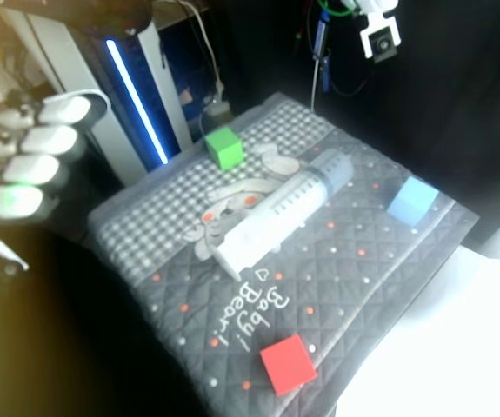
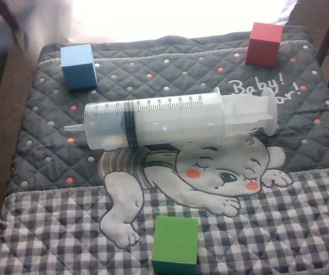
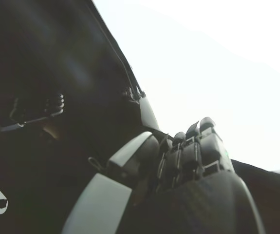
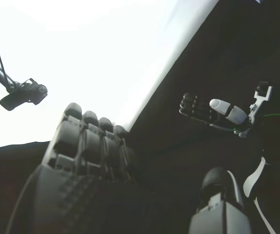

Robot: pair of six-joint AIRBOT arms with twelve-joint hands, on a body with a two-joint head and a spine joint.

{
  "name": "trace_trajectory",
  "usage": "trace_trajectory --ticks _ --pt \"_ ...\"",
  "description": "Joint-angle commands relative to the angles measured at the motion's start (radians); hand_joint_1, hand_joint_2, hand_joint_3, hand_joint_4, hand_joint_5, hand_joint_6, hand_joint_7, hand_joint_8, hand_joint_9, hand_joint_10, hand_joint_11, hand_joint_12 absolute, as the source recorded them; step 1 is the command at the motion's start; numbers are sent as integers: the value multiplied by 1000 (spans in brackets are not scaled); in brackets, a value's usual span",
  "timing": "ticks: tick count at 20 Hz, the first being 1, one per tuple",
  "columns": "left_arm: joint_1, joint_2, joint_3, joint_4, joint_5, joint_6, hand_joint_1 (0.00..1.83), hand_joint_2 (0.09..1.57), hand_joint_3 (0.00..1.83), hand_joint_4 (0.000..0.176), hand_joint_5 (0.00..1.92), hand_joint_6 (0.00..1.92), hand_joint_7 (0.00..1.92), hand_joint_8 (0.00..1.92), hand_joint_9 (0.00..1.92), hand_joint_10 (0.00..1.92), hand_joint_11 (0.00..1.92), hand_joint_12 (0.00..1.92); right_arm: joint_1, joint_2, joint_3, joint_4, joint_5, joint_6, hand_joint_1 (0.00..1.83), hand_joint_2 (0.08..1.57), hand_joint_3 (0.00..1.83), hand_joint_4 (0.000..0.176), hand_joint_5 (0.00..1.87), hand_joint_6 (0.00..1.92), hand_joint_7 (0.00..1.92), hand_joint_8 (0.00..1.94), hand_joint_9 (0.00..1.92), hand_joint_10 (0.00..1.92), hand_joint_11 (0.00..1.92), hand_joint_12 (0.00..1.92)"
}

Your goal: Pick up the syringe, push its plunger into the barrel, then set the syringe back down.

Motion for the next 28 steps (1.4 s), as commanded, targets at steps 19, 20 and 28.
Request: trace_trajectory --ticks 19,20,28 --pt "-316 -114 146 417 410 -275 586 801 3 66 14 1 26 0 53 2 12 211 -14 1 -13 31 109 5 580 611 0 65 116 5 106 8 96 6 20 244" --pt "-368 -131 158 505 480 -322 488 799 2 81 2 0 25 0 52 2 20 211 -17 1 -13 35 109 5 631 580 0 75 121 1 122 2 109 2 36 235" --pt "-504 -182 189 1005 709 -656 372 787 0 83 0 0 0 0 0 0 14 6 -18 -10 -10 34 109 5 520 647 19 83 81 0 85 0 92 0 57 234"
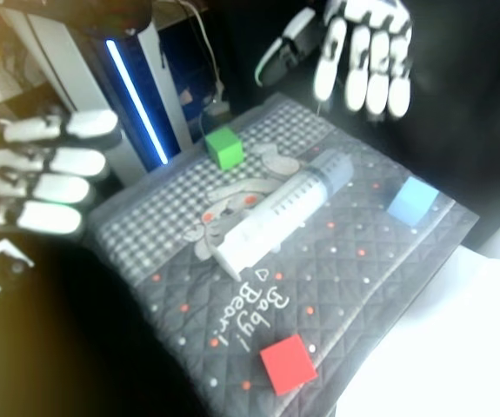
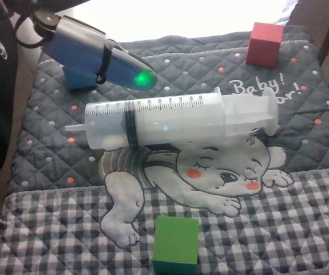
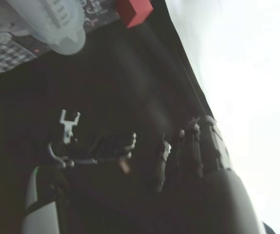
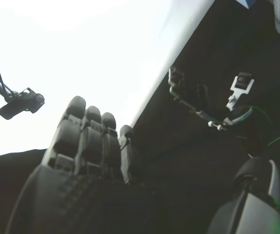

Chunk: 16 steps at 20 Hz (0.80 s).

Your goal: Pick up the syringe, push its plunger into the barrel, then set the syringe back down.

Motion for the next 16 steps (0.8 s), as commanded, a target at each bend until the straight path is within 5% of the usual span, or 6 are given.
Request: trace_trajectory --ticks 1,5,8,11,14,16 --pt "-22 -10 0 -6 -60 -28 361 764 0 70 0 0 0 0 0 0 6 3 5 4 3 27 121 4 493 671 28 80 79 0 84 0 92 1 59 233" --pt "0 -28 1 127 -12 -118 451 731 0 52 0 0 10 4 24 9 126 59 5 -1 3 24 121 4 538 647 6 96 108 9 87 3 101 4 68 221" --pt "5 -44 1 181 5 -144 371 764 0 51 0 0 1 0 26 6 121 61 5 -3 3 25 122 4 489 641 0 74 97 2 79 3 94 3 67 191" --pt "8 -68 8 240 29 -174 389 805 12 0 0 0 0 0 1 0 30 33 5 -8 3 25 122 4 469 707 24 55 56 0 70 2 96 4 83 191" --pt "25 -103 38 280 41 -220 344 739 3 2 0 0 133 7 170 9 0 712 5 -10 3 25 122 4 459 692 7 69 52 0 53 0 81 0 72 174" --pt "35 -120 53 289 45 -234 358 708 0 8 0 0 117 8 158 16 0 668 5 -11 4 25 122 4 462 703 0 42 36 1 28 2 59 2 81 118"
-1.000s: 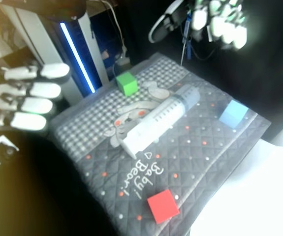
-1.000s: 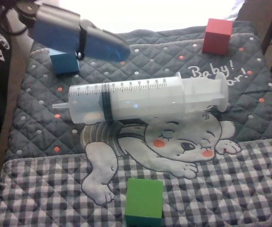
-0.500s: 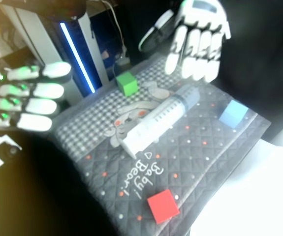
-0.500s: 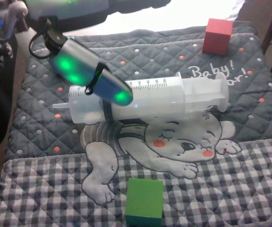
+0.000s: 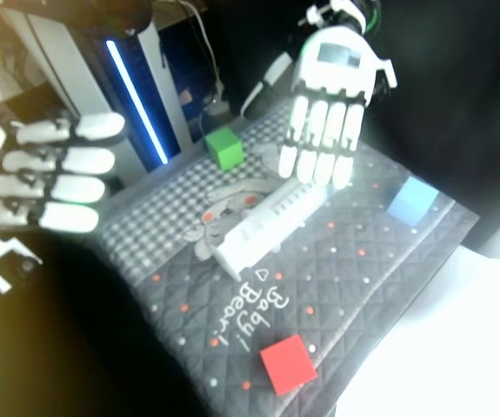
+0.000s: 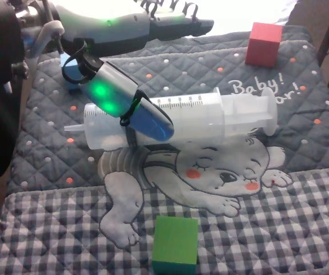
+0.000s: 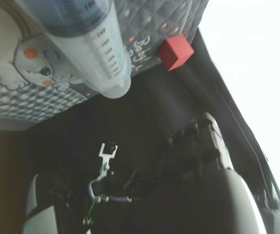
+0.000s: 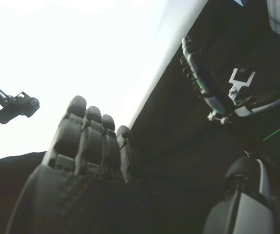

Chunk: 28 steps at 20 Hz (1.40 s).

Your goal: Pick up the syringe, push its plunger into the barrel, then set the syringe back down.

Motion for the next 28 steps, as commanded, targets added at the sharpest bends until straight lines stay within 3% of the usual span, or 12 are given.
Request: trace_trajectory --ticks 1,4,9,11,16,19,20,22,23,25,27,28 --pt "-1 -11 6 -32 -34 -14 391 698 0 0 3 0 124 6 184 17 0 720 5 2 4 18 119 4 499 676 0 22 21 0 9 0 39 0 68 98" --pt "16 -43 34 -30 -17 -16 396 660 0 0 0 0 93 3 168 4 0 604 6 -1 5 18 119 4 526 686 0 0 19 2 14 3 50 6 98 98" --pt "24 -87 73 51 -8 -103 363 632 0 0 17 1 98 1 129 1 0 432 7 -5 6 18 119 4 539 664 0 0 20 3 0 0 24 1 75 78" --pt "29 -106 91 82 0 -133 312 626 0 0 41 5 128 6 164 9 0 489 11 -8 6 15 119 4 566 647 0 0 33 8 2 1 28 2 84 78" --pt "52 -137 116 127 50 -139 198 633 4 0 42 4 118 5 142 11 0 329 18 -20 11 8 119 4 602 651 0 0 36 5 4 2 26 3 92 74" --pt "71 -160 138 171 70 -175 203 649 3 0 68 2 152 4 180 9 0 391 19 -22 11 7 119 4 635 615 0 0 35 3 0 0 6 0 71 61" --pt "87 -183 170 198 74 -222 287 683 8 0 98 6 188 8 203 8 0 426 20 -22 11 7 120 4 592 639 0 0 55 10 0 0 9 2 75 60" --pt "95 -196 183 203 86 -223 293 688 6 0 84 4 182 2 198 3 0 377 20 -23 11 8 120 4 565 697 20 0 50 6 0 0 1 0 59 52" --pt "96 -202 186 213 95 -223 321 688 2 0 140 6 234 6 243 8 0 463 20 -23 11 8 120 4 550 713 26 0 50 6 0 0 6 2 65 54" --pt "104 -214 186 254 119 -223 316 692 2 0 27 0 125 1 148 2 0 263 22 -24 11 7 120 4 528 725 0 0 78 2 15 0 29 2 93 61" --pt "110 -228 191 278 136 -223 342 699 0 0 143 11 241 13 258 10 0 533 23 -27 12 6 120 4 528 726 0 0 81 2 16 0 27 1 98 61" --pt "111 -232 193 282 141 -223 385 704 1 0 136 3 218 10 222 11 0 417 23 -27 12 6 120 4 529 729 0 0 77 0 15 0 26 0 91 57"
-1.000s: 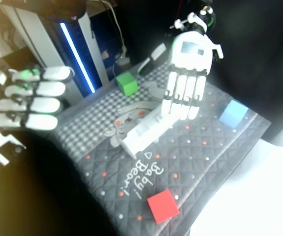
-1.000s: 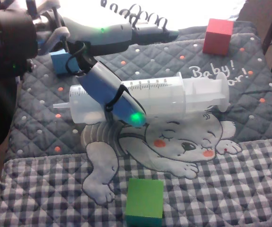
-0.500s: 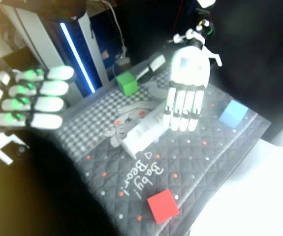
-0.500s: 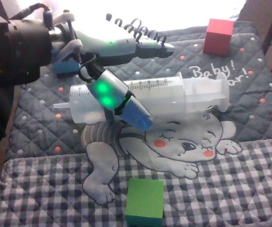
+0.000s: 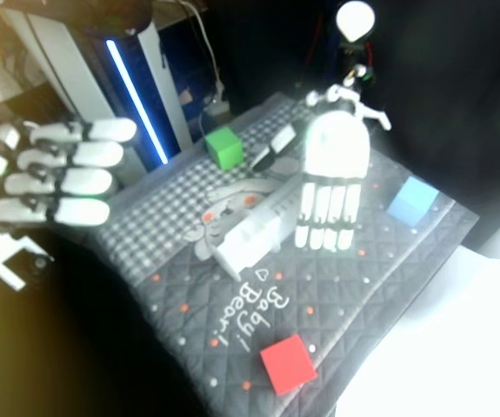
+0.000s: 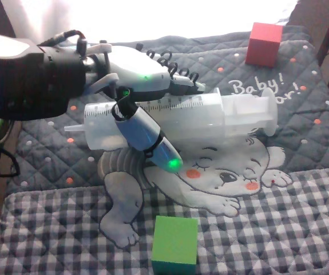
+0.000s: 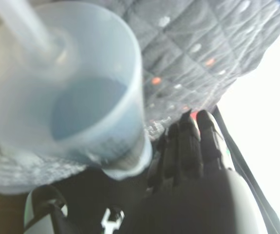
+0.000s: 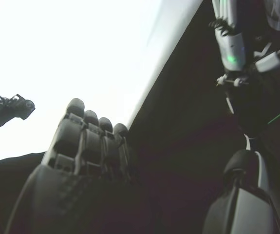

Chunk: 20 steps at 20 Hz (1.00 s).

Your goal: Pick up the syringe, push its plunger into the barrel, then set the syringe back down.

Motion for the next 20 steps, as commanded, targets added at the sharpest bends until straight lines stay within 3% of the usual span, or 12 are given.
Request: trace_trajectory --ticks 1,6,8,9,11,12,13,15,16,18,19,20 --pt "-10 -3 7 -11 11 -4 419 709 2 0 117 3 186 10 180 11 0 284 16 2 5 14 120 4 548 702 0 0 74 0 22 3 33 3 93 56" --pt "8 -24 25 -6 30 -4 328 687 1 0 146 1 263 5 278 10 0 493 19 0 5 8 119 4 539 689 0 0 70 0 22 1 30 4 95 53" --pt "13 -32 29 -4 30 -4 423 697 2 0 116 0 218 1 225 1 0 371 20 1 5 6 119 4 550 711 3 0 72 2 28 3 39 7 99 53" --pt "15 -38 33 -1 31 -4 450 688 1 0 205 10 311 8 317 6 0 591 21 1 5 4 119 4 536 722 8 0 85 7 37 6 47 9 108 57" --pt "19 -46 41 1 34 -4 449 663 0 0 130 4 231 6 227 3 0 380 21 0 5 2 119 4 500 732 11 0 85 4 51 9 59 10 111 55" --pt "22 -52 47 1 36 -4 506 703 0 0 104 3 198 6 178 8 0 224 21 0 5 1 119 4 595 708 0 0 79 1 48 5 55 6 109 52" --pt "24 -55 51 1 39 -4 506 703 0 0 104 3 198 6 178 8 0 224 21 0 5 0 119 4 595 708 0 0 79 1 48 5 55 6 109 52" --pt "27 -60 58 1 44 -4 627 804 0 0 268 8 348 8 342 5 7 683 21 0 5 -1 119 4 552 709 0 0 84 3 47 3 50 3 115 52" --pt "28 -63 62 0 46 -4 906 865 3 0 416 17 436 8 397 7 1 827 21 0 5 -2 119 4 565 718 3 0 93 6 59 7 63 8 132 58" --pt "31 -66 66 -18 34 -5 1096 1022 3 0 721 60 682 20 625 34 146 1031 21 0 5 -2 119 4 628 714 0 0 122 15 62 6 56 3 128 53" --pt "34 -68 72 -37 22 -6 1167 1034 1 0 796 66 791 37 757 72 259 1187 21 0 5 -2 119 4 659 732 8 0 130 15 69 7 64 6 134 55" --pt "35 -68 74 -46 18 -6 1203 1111 5 0 858 961 956 744 950 201 557 1263 21 0 5 -2 119 4 671 735 8 0 138 16 73 8 70 7 139 56"
